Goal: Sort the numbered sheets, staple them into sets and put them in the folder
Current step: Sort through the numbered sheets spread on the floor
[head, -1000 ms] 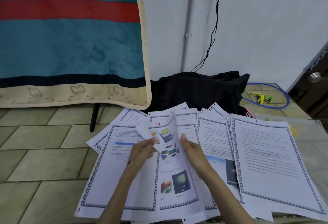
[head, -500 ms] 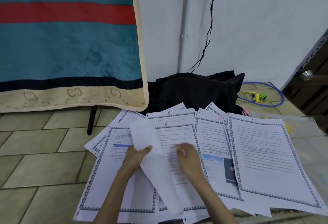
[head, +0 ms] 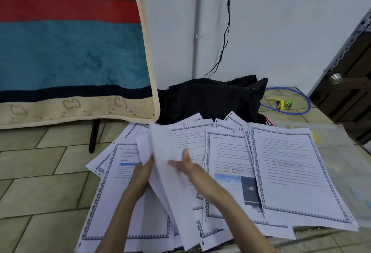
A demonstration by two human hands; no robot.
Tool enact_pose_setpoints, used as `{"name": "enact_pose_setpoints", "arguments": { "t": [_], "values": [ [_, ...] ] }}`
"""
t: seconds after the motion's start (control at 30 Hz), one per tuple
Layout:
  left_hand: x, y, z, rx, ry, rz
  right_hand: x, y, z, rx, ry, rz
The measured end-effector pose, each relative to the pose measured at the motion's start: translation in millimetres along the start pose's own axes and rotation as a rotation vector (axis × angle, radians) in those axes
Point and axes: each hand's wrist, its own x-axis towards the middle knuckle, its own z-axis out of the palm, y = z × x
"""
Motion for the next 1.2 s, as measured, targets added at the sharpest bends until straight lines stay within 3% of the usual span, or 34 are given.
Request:
{"name": "enact_pose_setpoints", "arguments": {
  "t": [0.07,0.17,0.27,0.37,0.5,0.8,1.0,1.2],
  "values": [
    [-4.7,8.1,-1.1,-0.178,-0.105,-0.006,5.4,0.9,25.6,-0.134,-0.064,0.022],
    [-6.1,11.1,-6.7,-0.293,-0.122,-0.049,12.8,12.6,53.6,-0.509,-0.098,0.013],
    [-7.2,3.1,-13.9,-0.204,-0.067,-0.078,19.7,17.2,54.1,-0.497,-0.086,-0.011],
    [-1.1,-6.9,-21.9,-0.12,0.057,-0.069,32.0,25.2,30.7,-0.327,0.129,-0.106],
    [1.1,-9.1,-22.0,-0.11,0.109,-0.06,45.6,49.6,-16.1,-0.766,0.309,-0.136],
    [-2.9,-11.3,-19.3,-0.098,0.175,-0.023,95.1,10.0,-55.2,-0.764,0.166,-0.167],
    [-3.7,-11.8,-20.5,-0.102,0.217,-0.049,147.4,-12.6,-76.0,-1.145,0.092,-0.17],
    [-5.4,-11.9,-20.2,-0.141,0.244,-0.058,164.4,-13.3,-86.8,-1.338,0.062,-0.133]
  ]
}}
